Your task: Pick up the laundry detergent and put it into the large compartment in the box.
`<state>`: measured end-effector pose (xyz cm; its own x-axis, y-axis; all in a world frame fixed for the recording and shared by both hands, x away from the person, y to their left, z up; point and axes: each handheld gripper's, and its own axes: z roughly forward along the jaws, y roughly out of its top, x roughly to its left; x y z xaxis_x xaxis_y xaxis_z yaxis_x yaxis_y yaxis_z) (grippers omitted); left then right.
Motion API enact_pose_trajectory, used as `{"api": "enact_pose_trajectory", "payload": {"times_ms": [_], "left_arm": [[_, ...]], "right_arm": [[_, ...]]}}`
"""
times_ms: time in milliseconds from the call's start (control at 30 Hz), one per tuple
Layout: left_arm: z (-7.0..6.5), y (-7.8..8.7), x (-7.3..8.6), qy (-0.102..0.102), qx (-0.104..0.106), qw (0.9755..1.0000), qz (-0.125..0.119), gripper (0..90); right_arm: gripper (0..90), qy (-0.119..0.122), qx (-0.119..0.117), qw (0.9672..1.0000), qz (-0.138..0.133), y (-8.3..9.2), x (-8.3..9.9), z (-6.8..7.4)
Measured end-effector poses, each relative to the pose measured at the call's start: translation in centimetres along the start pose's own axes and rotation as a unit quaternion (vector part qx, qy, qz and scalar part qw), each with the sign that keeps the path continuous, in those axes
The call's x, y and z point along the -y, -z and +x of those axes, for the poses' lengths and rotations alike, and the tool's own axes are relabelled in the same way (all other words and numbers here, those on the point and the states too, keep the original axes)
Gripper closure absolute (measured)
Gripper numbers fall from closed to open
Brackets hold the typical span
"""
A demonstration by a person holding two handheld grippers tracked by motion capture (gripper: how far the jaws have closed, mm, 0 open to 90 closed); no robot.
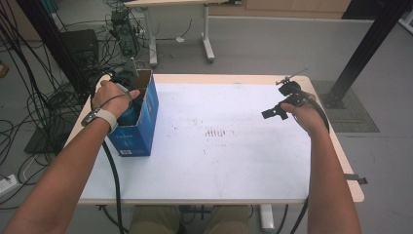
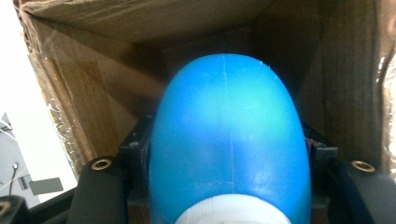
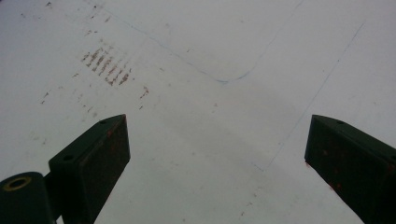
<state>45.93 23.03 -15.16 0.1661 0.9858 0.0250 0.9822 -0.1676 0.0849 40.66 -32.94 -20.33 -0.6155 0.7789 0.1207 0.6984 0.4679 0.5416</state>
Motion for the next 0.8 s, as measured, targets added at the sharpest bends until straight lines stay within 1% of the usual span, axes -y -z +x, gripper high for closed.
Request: {"api": "enact_pose_trajectory", "payload": {"times_ms": [333,800], "left_arm": [[-0.22,-0.05,-0.08,-0.002,-0.002,1.0000,0.001,37.8],[-0.04,-0.01,-0.08,-0.001,0.000,1.0000,0.003,37.7]], "right_arm": [[6.7,-0.001,0.000,1.0000,0.001,-0.03,-0.03,-0.02],[6.7,0.000,0.000,1.0000,0.001,-0.02,-0.02,0.00]]}}
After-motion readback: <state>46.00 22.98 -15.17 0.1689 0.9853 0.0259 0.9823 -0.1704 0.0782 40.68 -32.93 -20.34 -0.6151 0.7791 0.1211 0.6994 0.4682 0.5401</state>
